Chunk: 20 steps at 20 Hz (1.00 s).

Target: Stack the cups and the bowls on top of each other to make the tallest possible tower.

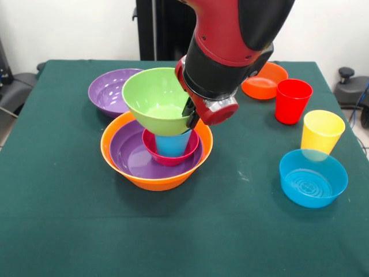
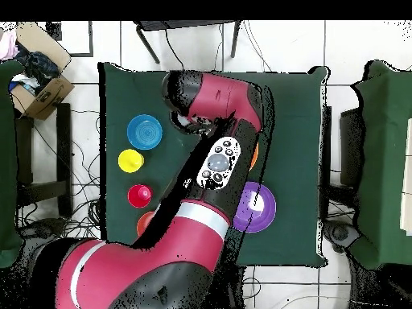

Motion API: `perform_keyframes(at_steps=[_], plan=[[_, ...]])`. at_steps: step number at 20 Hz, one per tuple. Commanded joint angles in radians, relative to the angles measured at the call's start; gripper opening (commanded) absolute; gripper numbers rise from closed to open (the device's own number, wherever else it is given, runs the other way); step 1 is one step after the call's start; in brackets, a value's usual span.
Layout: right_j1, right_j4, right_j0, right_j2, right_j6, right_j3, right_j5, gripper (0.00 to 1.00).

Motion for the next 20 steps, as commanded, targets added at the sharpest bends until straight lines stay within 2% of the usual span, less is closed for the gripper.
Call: perform_keyframes(at_steps=[1, 20], plan=[[0.001, -0.025, 0.016, 0.130, 0.014, 0.082, 0.001, 0.00], [0.034, -0.004, 0.020, 0.147, 0.050, 0.044, -0.011, 0.00]])
